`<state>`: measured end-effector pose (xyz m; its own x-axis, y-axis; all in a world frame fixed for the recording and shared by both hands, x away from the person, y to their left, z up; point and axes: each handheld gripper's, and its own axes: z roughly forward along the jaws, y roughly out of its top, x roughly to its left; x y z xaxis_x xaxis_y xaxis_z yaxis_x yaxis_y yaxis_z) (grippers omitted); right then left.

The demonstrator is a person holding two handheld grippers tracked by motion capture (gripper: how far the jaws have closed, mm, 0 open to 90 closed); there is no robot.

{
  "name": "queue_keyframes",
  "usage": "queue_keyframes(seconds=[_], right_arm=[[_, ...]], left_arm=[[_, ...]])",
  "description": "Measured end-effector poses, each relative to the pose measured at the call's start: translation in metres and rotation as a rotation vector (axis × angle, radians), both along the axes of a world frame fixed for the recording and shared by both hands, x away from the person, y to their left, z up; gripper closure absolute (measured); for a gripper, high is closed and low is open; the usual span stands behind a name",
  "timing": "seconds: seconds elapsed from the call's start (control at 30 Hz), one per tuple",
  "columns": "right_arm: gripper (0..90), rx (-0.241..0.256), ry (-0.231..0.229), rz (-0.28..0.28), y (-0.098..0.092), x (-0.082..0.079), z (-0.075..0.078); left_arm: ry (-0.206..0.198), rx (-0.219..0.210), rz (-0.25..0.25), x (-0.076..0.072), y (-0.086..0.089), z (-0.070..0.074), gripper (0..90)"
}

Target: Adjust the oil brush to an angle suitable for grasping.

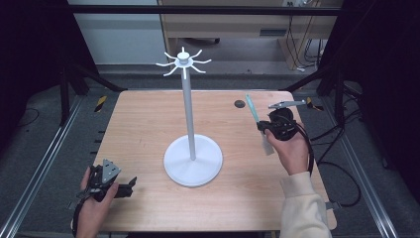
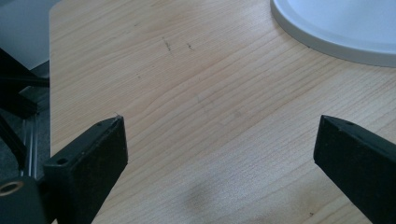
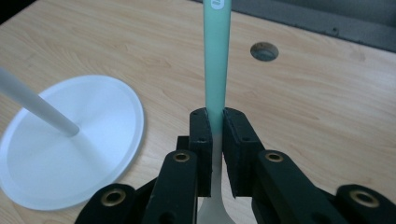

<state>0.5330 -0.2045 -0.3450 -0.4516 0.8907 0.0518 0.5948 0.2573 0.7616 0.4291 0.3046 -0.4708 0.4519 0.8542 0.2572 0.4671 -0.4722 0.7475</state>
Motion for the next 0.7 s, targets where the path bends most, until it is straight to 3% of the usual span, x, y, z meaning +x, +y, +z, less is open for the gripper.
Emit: queue_keyframes(seconds=[0.03,0.07,0.1,0.2,0.7], right_arm=[[82.5,0.002,-0.009,0.0,0.0,-0.002,0.002],[82.5,0.002,-0.056,0.002,0.002,-0.006,0.006],[82.5,0.002,-0.056,0.002,0.002,-0.006,0.006],[82.5,-0.003,-0.117,-0.01,0.004,-0.014,0.013],[82.5,0.066,-0.209,0.015,0.008,-0.029,0.032]], left_arm=[[-0.003,-0.003,0.0,-0.001,0.0,0.0,2.5],[-0.004,0.0,-0.003,-0.001,0.0,0.001,2.5],[-0.005,-0.002,-0.005,-0.001,0.0,0.001,2.5],[-0.008,-0.01,-0.01,-0.001,0.0,0.001,2.5],[-0.005,0.004,-0.029,-0.001,-0.001,0.001,2.5]])
